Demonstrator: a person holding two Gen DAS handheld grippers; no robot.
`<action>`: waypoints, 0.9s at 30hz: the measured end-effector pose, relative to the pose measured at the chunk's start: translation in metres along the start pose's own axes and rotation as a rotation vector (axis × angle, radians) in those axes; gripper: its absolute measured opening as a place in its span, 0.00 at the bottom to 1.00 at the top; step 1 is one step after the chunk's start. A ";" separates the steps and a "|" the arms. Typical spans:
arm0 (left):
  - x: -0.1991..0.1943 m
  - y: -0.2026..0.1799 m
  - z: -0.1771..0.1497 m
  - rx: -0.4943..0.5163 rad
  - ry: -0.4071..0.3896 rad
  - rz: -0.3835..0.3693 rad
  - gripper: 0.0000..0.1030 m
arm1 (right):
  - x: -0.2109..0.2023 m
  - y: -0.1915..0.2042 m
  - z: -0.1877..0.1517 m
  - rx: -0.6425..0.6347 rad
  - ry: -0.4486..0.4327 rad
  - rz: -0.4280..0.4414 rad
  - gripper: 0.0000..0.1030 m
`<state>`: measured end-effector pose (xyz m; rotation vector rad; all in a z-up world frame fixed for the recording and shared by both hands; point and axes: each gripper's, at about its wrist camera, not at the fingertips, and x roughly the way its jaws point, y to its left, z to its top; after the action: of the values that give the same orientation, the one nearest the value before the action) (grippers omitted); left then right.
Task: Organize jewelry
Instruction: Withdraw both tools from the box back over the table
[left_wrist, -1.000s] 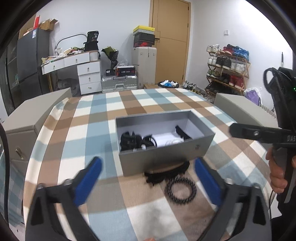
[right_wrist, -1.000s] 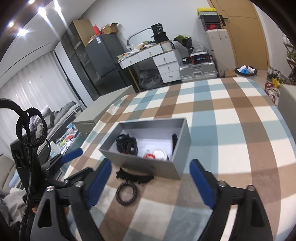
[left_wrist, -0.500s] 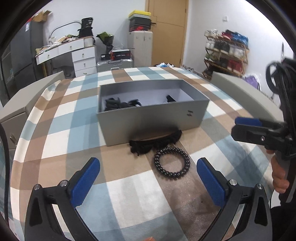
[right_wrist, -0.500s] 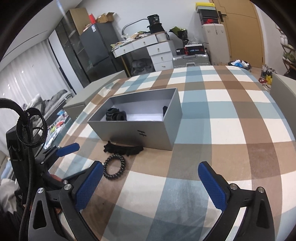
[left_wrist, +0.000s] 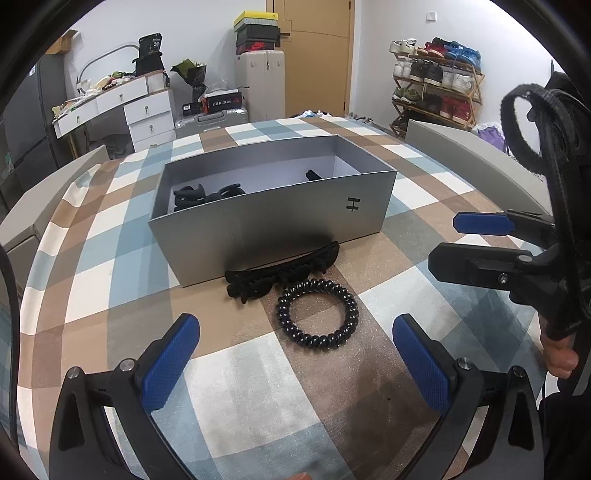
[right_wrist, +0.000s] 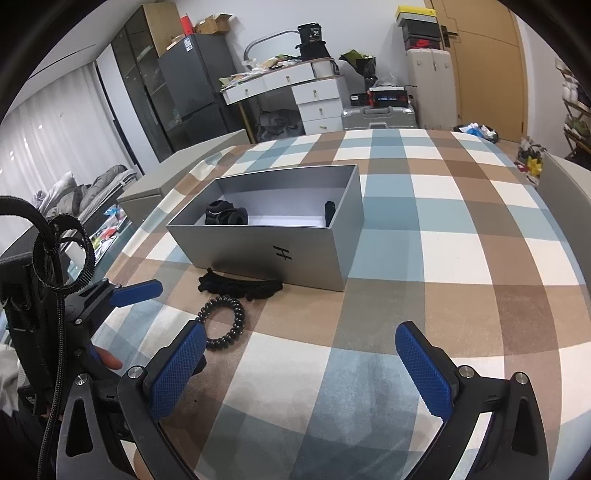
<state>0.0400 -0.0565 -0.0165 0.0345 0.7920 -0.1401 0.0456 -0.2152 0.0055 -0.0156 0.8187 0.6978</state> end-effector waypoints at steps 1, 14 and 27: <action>0.001 -0.001 0.001 0.000 0.003 -0.005 0.99 | 0.000 -0.001 0.000 0.003 0.000 0.003 1.00; 0.013 -0.007 0.004 0.017 0.075 -0.033 0.89 | -0.001 -0.002 0.001 0.007 -0.003 0.006 1.00; 0.014 -0.011 0.002 0.064 0.087 -0.046 0.45 | -0.002 -0.004 0.001 0.018 -0.005 0.010 1.00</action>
<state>0.0493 -0.0695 -0.0249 0.0830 0.8749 -0.2085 0.0473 -0.2191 0.0067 0.0064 0.8211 0.6998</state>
